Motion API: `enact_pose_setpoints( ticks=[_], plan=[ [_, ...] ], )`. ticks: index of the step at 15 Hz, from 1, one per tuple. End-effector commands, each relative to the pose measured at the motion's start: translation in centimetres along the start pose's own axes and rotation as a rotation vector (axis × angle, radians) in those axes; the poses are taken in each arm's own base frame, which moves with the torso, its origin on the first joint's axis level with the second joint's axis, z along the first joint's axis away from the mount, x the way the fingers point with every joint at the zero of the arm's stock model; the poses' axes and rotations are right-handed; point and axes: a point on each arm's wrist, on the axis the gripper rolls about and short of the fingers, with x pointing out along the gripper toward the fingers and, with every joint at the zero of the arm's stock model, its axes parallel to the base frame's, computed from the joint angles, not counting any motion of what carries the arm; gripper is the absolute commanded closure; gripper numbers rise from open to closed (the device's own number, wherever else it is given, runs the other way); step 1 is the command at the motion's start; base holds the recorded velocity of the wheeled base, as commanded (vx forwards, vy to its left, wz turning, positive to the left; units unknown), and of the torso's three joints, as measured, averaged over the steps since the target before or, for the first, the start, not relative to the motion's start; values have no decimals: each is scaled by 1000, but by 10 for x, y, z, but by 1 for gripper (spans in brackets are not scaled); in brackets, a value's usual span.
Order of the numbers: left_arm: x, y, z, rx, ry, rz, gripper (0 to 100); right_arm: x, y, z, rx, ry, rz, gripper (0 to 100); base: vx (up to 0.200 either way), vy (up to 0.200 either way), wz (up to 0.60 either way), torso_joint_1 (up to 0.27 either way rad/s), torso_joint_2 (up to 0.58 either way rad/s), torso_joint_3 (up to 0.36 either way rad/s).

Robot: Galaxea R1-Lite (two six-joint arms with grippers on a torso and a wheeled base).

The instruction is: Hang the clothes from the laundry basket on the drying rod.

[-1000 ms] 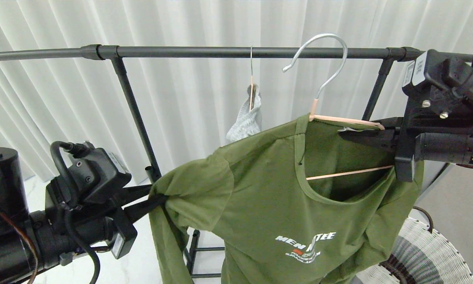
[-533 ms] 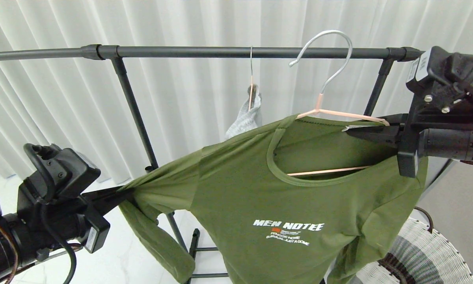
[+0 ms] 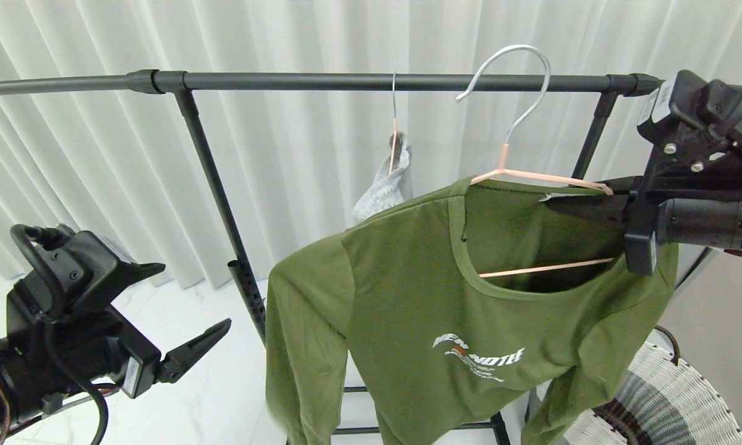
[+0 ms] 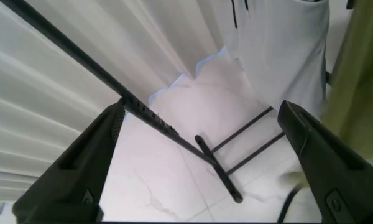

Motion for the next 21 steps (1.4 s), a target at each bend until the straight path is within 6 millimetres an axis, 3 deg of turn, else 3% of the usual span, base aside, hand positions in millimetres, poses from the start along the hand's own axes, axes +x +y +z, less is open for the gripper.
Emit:
enact_pose_setpoints(
  ticks=[1,4,11,13,17,21],
  plan=[
    [-6,0,1,3,-19,13,0,-2,0,0,6,3,-12,100,0,0,0,0,0,0],
    [-10,2,1,0,-22,36,0,-21,2,0,69,61,-72,100,0,0,0,0,0,0],
    [-11,12,-7,-24,30,107,0,-133,33,-20,332,341,-216,100,0,0,0,0,0,0],
    [-11,12,-8,-24,35,110,0,-152,39,-26,403,392,-282,100,0,0,0,0,0,0],
    [-13,11,-9,-24,32,108,0,-164,37,-38,492,556,-477,100,0,0,0,0,0,0],
    [-15,10,-9,-17,24,109,0,-153,21,-44,635,582,-588,100,0,0,0,0,0,0]
  ],
)
